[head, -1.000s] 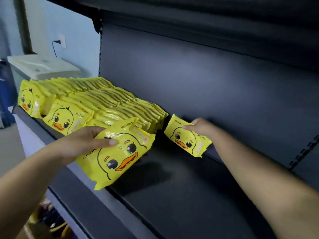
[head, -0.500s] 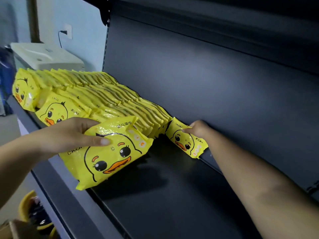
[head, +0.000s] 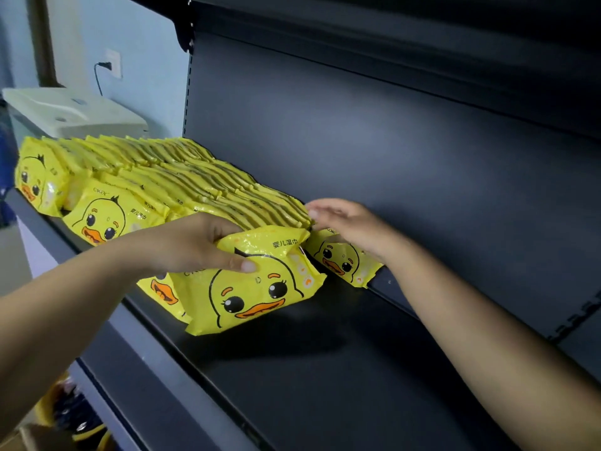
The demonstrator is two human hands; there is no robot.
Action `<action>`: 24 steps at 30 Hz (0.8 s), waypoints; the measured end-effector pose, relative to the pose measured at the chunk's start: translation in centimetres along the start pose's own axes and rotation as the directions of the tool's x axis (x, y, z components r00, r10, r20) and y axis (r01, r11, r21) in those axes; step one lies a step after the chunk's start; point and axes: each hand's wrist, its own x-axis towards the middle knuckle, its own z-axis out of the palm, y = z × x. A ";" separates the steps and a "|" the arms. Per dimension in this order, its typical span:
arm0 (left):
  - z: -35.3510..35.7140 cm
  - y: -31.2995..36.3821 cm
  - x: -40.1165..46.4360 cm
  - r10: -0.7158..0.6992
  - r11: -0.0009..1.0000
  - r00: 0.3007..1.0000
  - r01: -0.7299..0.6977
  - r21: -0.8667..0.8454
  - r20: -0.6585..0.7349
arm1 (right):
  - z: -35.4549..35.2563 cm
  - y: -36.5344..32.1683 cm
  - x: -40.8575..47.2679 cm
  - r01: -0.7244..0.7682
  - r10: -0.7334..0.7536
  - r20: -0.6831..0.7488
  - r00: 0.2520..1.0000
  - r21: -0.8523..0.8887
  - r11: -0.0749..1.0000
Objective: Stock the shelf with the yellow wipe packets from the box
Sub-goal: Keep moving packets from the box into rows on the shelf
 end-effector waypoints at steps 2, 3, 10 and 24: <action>0.8 1.2 0.7 0.025 0.997 0.998 -0.030 0.074 0.056 | 0.8 -1.4 -1.8 -0.034 0.051 0.242 0.969 -0.072 0.997; 1.3 1.8 1.1 0.051 0.986 0.995 -0.064 0.156 0.083 | 1.2 -1.5 -2.5 -0.064 0.097 0.317 0.943 -0.114 0.991; 4.7 1.5 3.1 0.236 0.826 0.971 -0.225 0.516 0.046 | 1.7 1.9 -4.8 -0.233 0.233 0.243 0.942 -0.028 0.972; 3.4 -5.0 -2.3 0.286 0.842 0.917 -0.102 0.530 -0.277 | 0.5 11.5 1.1 -0.411 0.493 -0.307 0.814 0.296 0.862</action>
